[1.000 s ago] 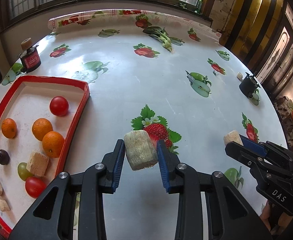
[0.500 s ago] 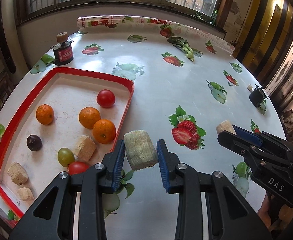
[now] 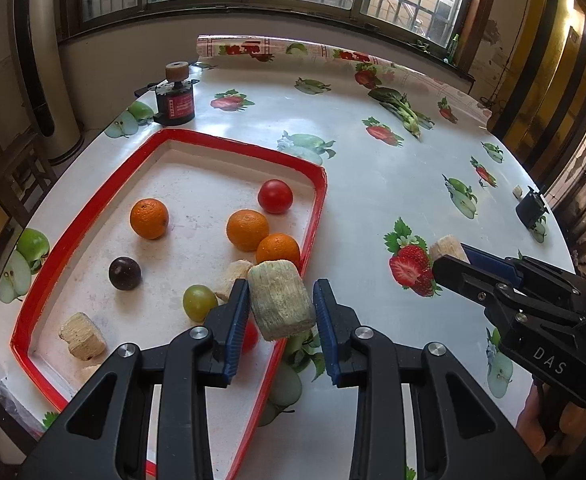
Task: Organize fruits
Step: 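Carry both beige cylinder pieces over the red tray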
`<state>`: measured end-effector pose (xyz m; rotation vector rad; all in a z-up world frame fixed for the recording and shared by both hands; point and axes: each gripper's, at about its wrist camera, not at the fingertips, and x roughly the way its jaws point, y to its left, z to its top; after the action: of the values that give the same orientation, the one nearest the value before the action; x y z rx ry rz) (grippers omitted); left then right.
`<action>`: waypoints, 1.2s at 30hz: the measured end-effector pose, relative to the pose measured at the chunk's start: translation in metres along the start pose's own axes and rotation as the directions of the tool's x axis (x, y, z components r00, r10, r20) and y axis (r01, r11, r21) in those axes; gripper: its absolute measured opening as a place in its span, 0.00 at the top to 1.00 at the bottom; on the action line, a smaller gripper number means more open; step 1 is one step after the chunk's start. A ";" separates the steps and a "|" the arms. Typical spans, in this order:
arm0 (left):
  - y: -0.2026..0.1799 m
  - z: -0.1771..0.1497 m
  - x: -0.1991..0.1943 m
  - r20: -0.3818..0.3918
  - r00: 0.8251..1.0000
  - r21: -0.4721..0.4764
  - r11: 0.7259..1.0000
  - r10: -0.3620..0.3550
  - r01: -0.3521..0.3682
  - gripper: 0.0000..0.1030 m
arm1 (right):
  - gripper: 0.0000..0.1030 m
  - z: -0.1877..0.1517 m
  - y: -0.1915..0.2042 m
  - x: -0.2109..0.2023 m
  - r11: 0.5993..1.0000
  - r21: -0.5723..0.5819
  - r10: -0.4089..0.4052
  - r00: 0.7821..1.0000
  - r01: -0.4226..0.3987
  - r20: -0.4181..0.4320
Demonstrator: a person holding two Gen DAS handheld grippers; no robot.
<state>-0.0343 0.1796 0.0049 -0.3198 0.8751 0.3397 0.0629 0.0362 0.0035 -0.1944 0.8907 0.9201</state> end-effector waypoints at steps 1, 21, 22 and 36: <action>0.003 0.000 0.000 0.000 1.000 -0.005 1.000 0.004 -0.004 0.71 | 0.74 0.001 0.003 0.002 1.000 -0.005 0.003 1.000 -0.003 -0.003; 0.066 -0.006 0.001 -0.001 0.998 -0.096 0.993 0.064 -0.064 0.71 | 0.74 0.020 0.048 0.036 0.996 -0.077 0.040 0.999 -0.043 -0.035; 0.069 -0.006 0.002 -0.002 0.998 -0.102 0.993 0.065 -0.065 0.71 | 0.74 0.021 0.049 0.038 0.996 -0.079 0.041 0.999 -0.043 -0.037; 0.117 0.009 0.007 -0.009 0.997 -0.174 0.981 0.079 -0.079 0.71 | 0.74 0.052 0.061 0.077 0.993 -0.100 0.059 0.996 -0.065 -0.064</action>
<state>-0.0728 0.2899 -0.0106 -0.4484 0.8632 0.4916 0.0690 0.1466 -0.0070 -0.2848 0.9105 1.0234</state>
